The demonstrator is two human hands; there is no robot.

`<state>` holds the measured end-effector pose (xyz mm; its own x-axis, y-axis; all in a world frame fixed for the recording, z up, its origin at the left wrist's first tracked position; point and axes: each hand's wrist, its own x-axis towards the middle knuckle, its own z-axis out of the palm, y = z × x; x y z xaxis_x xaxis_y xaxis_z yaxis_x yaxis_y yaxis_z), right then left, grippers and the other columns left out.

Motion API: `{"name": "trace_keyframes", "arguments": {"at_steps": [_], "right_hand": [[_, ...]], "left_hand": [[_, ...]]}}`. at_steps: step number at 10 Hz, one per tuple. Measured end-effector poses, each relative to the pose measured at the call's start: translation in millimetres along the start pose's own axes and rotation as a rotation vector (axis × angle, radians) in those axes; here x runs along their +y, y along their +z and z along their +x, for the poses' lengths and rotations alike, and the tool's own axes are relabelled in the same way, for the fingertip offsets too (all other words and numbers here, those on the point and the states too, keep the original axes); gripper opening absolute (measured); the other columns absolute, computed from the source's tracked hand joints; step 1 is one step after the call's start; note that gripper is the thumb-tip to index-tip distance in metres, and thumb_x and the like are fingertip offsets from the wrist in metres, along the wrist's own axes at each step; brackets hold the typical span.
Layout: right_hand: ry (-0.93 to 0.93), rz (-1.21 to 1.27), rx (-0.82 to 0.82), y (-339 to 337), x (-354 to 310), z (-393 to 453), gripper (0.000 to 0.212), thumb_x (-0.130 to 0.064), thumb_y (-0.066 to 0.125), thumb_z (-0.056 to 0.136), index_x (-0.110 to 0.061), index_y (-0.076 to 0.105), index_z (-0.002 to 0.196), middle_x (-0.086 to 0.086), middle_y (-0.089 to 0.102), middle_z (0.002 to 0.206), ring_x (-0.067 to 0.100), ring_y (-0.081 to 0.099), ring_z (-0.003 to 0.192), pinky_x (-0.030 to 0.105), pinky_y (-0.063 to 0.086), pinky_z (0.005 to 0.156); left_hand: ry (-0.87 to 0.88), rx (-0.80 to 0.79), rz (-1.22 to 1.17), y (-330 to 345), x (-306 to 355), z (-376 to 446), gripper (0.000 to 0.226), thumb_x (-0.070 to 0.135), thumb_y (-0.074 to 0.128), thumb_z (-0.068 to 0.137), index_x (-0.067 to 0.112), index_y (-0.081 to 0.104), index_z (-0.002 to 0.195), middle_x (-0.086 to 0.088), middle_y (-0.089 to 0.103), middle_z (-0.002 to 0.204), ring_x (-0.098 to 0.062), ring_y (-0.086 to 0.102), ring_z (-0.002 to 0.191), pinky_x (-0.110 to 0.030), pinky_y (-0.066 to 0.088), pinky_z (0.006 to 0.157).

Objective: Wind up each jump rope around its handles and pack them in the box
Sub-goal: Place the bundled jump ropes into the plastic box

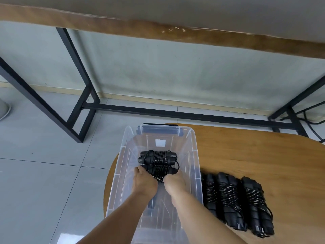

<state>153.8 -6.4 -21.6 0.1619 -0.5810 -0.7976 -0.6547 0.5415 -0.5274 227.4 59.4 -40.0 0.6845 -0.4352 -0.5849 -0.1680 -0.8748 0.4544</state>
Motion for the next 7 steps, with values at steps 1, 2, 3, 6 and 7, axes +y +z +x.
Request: {"name": "trace_keyframes", "arguments": {"at_steps": [1,2,3,6,7], "right_hand": [[0.011,0.05,0.008,-2,-14,-18,0.048,0.003,0.035,0.091,-0.01,0.036,0.137,0.008,0.055,0.104,0.014,0.044,0.071,0.026,0.036,0.056],[-0.059,0.086,-0.035,4,-16,-27,0.049,0.0,0.035,0.083,-0.017,0.045,0.127,0.005,0.059,0.105,0.017,0.055,0.083,0.026,0.046,0.063],[-0.13,0.084,-0.122,-10,-26,-53,0.056,-0.004,0.037,0.086,-0.014,0.044,0.141,0.002,0.055,0.129,0.019,0.052,0.105,0.028,0.045,0.088],[-0.53,0.068,-0.031,-152,-59,-98,0.041,0.0,0.044,0.096,-0.021,0.063,0.126,-0.005,0.064,0.127,0.014,0.058,0.118,0.034,0.045,0.106],[-0.536,0.069,-0.006,-208,-58,-83,0.031,-0.001,0.047,0.096,-0.023,0.067,0.103,-0.005,0.07,0.109,0.016,0.064,0.108,0.036,0.052,0.099]], "left_hand": [[0.024,0.028,-0.02,-2,4,-3,0.04,0.003,0.048,0.093,-0.005,0.041,0.132,-0.018,0.037,0.138,-0.032,0.045,0.123,-0.036,0.041,0.101],[0.016,0.087,-0.128,-9,8,-6,0.04,-0.002,0.045,0.086,0.003,0.053,0.126,-0.01,0.046,0.135,-0.025,0.052,0.105,-0.032,0.046,0.092],[0.082,0.171,-0.189,-20,26,-19,0.038,-0.002,0.04,0.09,0.004,0.06,0.122,-0.01,0.052,0.132,-0.031,0.056,0.109,-0.035,0.047,0.088],[0.426,0.358,-0.504,-27,128,-115,0.032,0.012,0.043,0.102,0.019,0.058,0.13,0.003,0.06,0.126,-0.012,0.055,0.109,-0.024,0.043,0.092],[0.457,0.23,-0.519,4,162,-146,0.031,0.015,0.044,0.102,0.021,0.059,0.129,0.008,0.061,0.123,-0.012,0.059,0.107,-0.027,0.048,0.093]]}}
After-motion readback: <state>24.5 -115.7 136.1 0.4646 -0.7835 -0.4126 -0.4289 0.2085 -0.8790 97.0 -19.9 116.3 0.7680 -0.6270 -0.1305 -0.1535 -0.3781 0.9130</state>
